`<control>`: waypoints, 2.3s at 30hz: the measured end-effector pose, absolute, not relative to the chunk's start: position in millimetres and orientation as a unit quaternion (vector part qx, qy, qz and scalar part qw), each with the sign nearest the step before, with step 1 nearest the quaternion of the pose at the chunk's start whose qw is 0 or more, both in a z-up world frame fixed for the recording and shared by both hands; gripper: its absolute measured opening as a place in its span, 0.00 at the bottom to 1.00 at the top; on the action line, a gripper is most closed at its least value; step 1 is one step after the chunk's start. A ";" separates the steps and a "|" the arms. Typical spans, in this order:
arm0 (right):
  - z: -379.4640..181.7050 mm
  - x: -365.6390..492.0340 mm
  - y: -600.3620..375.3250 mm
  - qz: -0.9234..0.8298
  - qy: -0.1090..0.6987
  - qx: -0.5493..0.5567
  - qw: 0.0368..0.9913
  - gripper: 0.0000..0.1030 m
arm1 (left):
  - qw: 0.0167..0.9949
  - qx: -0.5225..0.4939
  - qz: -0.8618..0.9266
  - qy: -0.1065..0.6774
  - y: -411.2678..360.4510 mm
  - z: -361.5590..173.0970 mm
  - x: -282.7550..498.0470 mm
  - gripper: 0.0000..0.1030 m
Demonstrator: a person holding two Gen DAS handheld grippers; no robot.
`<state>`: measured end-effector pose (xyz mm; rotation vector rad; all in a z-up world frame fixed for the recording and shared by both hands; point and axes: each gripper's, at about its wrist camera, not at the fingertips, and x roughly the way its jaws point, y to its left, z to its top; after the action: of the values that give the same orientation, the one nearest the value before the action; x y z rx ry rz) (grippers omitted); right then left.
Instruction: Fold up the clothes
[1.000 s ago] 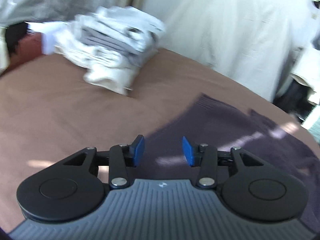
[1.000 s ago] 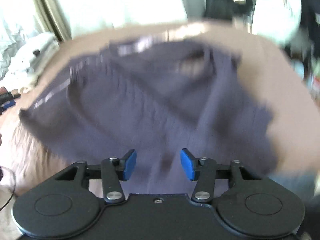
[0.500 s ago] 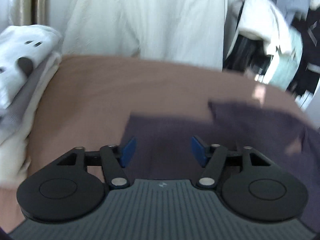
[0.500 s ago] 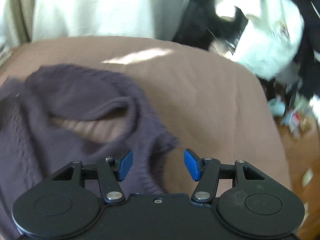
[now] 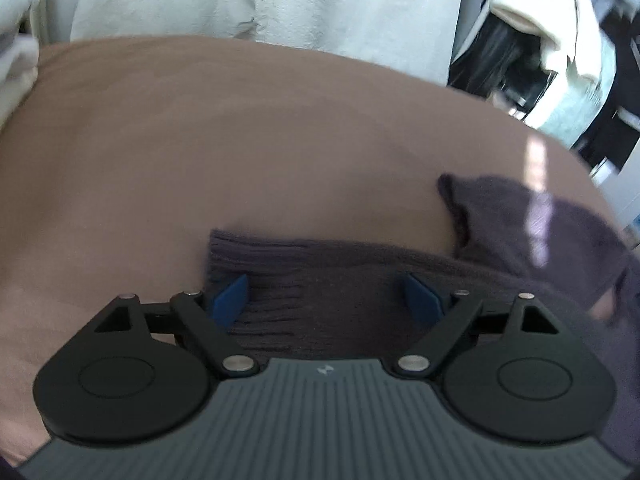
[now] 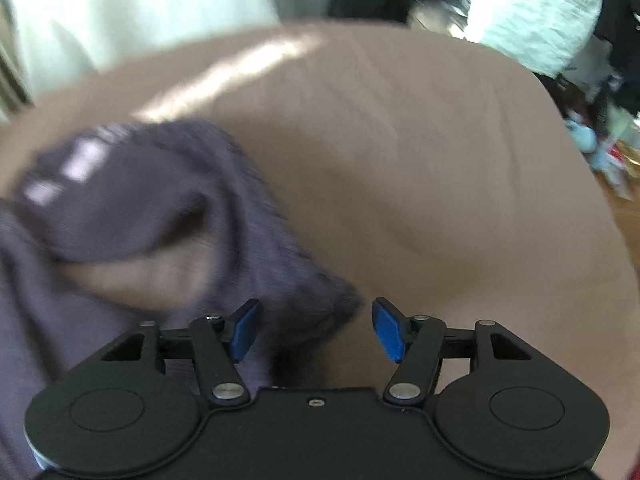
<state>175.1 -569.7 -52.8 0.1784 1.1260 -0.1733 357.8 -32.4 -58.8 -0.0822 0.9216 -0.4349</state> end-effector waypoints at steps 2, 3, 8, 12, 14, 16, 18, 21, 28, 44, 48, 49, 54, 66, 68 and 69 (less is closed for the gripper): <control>-60.8 173.6 -577.0 -0.071 0.531 0.128 0.835 0.16 | 0.878 -0.010 -0.195 0.436 -39.4 -53.6 355.0 0.04; -58.6 170.4 -578.1 -0.069 0.519 0.138 0.841 0.16 | 0.881 0.004 -0.189 0.434 -42.3 -50.5 353.7 0.04; -39.2 149.4 -583.5 -0.133 0.444 0.098 0.881 0.13 | 0.930 -0.049 -0.136 0.339 -13.3 -16.5 347.9 0.00; -60.0 148.7 -592.8 -0.160 0.461 0.116 0.865 0.14 | 0.927 -0.073 -0.073 0.360 10.0 -20.1 360.2 0.00; -75.5 153.7 -588.6 -0.158 0.476 0.105 0.859 0.16 | 0.914 -0.104 -0.093 0.382 12.6 -23.9 360.0 0.03; -83.5 155.7 -586.2 -0.158 0.473 0.105 0.860 0.18 | 0.903 -0.121 -0.128 0.392 3.9 -25.6 357.4 0.06; -85.7 156.4 -588.4 -0.156 0.470 0.112 0.861 0.19 | 0.896 -0.131 -0.159 0.394 -8.8 -26.1 355.5 0.23; -82.7 153.2 -590.1 -0.150 0.469 0.117 0.863 0.19 | 0.890 -0.152 -0.201 0.380 -40.5 -24.0 356.5 0.47; -83.9 146.9 -595.9 -0.143 0.463 0.128 0.866 0.20 | 0.824 -0.175 -0.232 0.486 -137.5 -56.1 399.6 0.66; -69.4 129.7 -589.0 -0.161 0.421 0.138 0.882 0.26 | 0.901 -0.125 -0.275 0.311 -186.1 27.3 325.2 0.08; -57.8 102.9 -576.0 -0.182 0.372 0.211 0.886 0.26 | 0.925 -0.040 -0.296 0.234 -185.0 77.0 263.4 0.08; -54.9 96.2 -572.8 -0.187 0.359 0.229 0.885 0.28 | 0.929 -0.030 -0.297 0.219 -180.9 87.9 250.8 0.08; -40.3 62.7 -556.5 -0.210 0.294 0.316 0.877 0.41 | 0.936 -0.059 -0.305 0.166 -137.0 119.4 181.7 0.08; -63.2 92.9 -546.4 -0.063 0.315 0.456 0.830 0.65 | 0.918 -0.136 -0.242 0.284 -42.2 29.7 57.1 0.08; -46.2 105.3 -544.6 -0.079 0.335 0.368 0.863 0.65 | 0.901 -0.185 -0.243 0.307 -27.8 16.7 53.3 0.08; -35.9 115.7 -540.9 -0.092 0.340 0.308 0.884 0.65 | 0.896 -0.194 -0.239 0.319 -24.1 9.6 55.0 0.08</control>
<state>115.7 -540.9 -35.9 0.6406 0.7074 -0.1913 55.0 -24.1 9.6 -0.4016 0.6617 -0.4949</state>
